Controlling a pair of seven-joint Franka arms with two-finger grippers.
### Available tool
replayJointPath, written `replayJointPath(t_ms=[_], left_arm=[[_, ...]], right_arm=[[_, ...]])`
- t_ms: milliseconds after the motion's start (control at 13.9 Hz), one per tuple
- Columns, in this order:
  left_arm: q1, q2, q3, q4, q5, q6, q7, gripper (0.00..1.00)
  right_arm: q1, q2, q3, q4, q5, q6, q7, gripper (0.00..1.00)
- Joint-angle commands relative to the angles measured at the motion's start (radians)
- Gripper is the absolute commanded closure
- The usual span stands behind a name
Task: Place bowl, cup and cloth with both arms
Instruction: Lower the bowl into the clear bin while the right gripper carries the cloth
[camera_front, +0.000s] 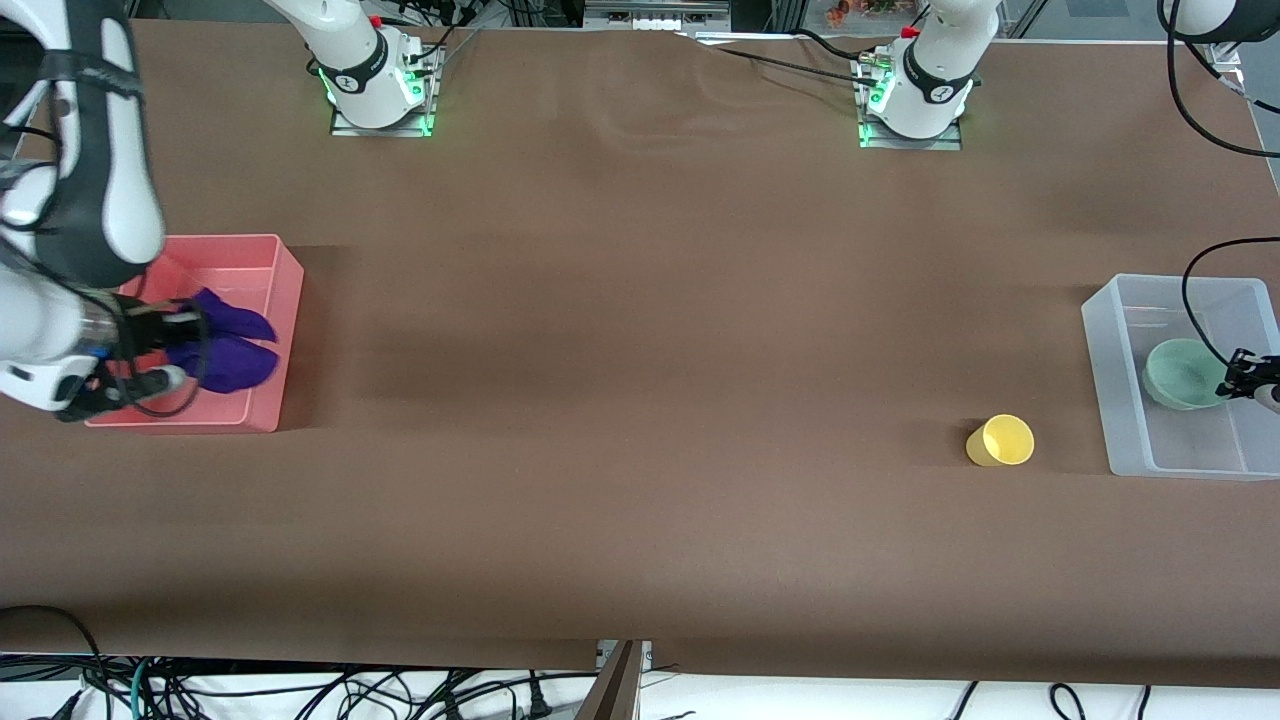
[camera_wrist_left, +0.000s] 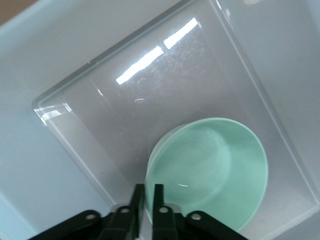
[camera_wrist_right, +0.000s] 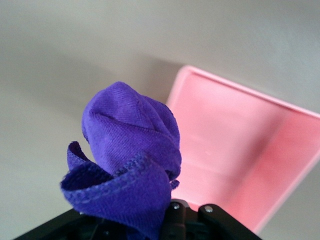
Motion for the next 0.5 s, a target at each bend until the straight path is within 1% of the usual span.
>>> replayJointPath(t_ms=[0, 72, 216, 288, 360, 432], left_arm=[[0.007, 0.0, -0.018, 0.03, 0.006, -0.032, 0.016, 0.0], [0.002, -0.013, -0.024, 0.04, 0.008, -0.061, 0.016, 0.0], [-0.028, -0.082, -0.032, 0.046, 0.008, -0.137, 0.005, 0.0], [-0.054, -0.12, -0.043, 0.046, 0.008, -0.165, 0.002, 0.0], [-0.082, -0.147, -0.055, 0.046, 0.008, -0.193, -0.004, 0.0], [-0.116, -0.164, -0.072, 0.046, 0.008, -0.216, -0.027, 0.0]], right_arm=[[0.003, 0.023, -0.097, -0.047, 0.004, 0.01, -0.129, 1.0], [0.003, 0.033, -0.114, -0.076, 0.004, 0.044, -0.151, 1.0], [0.002, 0.049, -0.144, -0.156, 0.003, 0.149, -0.195, 1.0], [0.002, 0.059, -0.149, -0.189, 0.006, 0.197, -0.215, 1.0], [0.0, 0.069, -0.155, -0.205, 0.008, 0.219, -0.223, 0.83], [-0.003, 0.076, -0.155, -0.204, 0.017, 0.224, -0.223, 0.04]])
